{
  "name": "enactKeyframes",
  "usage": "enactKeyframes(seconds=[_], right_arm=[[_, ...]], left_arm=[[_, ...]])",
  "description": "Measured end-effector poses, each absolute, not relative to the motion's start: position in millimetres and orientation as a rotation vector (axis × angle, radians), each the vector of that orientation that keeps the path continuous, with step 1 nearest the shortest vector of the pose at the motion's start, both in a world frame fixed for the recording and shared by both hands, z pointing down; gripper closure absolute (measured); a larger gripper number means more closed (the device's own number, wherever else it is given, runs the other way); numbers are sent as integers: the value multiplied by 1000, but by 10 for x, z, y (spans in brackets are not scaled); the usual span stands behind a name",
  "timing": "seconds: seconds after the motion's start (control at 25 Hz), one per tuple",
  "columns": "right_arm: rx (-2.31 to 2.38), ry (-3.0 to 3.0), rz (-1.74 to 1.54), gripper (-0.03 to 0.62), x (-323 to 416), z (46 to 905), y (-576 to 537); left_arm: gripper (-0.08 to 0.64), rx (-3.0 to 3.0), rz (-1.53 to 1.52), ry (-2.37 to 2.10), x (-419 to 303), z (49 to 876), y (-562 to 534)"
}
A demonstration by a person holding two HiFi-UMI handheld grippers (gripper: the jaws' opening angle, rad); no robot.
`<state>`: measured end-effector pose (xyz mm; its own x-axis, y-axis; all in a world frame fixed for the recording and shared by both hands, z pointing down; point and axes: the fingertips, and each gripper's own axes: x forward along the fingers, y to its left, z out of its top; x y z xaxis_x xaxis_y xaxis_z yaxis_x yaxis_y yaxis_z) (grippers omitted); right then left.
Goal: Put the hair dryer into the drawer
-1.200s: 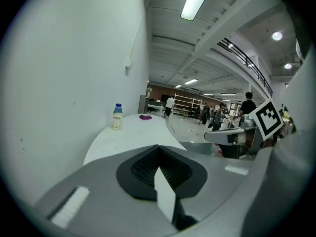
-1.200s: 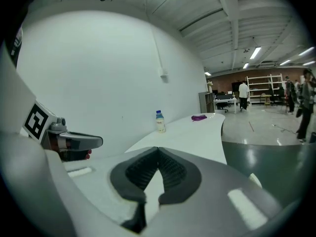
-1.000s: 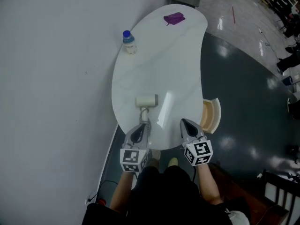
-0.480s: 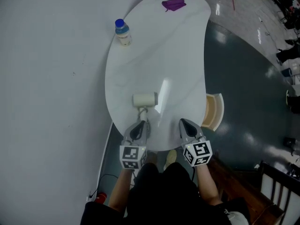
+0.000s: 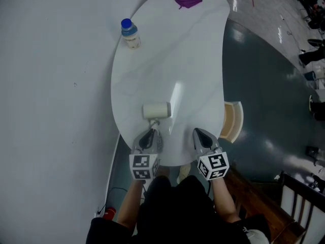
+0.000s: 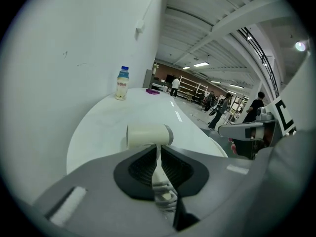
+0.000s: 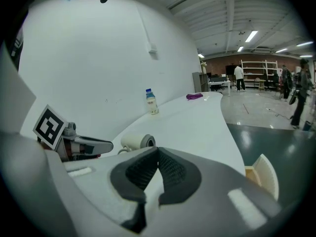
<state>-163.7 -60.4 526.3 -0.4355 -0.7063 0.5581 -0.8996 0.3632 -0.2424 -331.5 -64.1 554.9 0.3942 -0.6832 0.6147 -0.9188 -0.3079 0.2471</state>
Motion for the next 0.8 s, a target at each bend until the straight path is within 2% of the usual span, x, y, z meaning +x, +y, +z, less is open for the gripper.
enactKeyframes(seconds=[0.28, 0.52, 0.8], right_arm=[[1447, -2227, 762, 589, -1520, 5318, -609], [1492, -2179, 790, 589, -1397, 5388, -587], [1538, -2140, 819, 589, -1289, 5440, -580]], left_arm=[[377, 1999, 591, -1340, -3295, 5776, -732], [289, 1970, 645, -1340, -3284, 5961, -844], [264, 1928, 710, -1302, -3224, 6158, -913]])
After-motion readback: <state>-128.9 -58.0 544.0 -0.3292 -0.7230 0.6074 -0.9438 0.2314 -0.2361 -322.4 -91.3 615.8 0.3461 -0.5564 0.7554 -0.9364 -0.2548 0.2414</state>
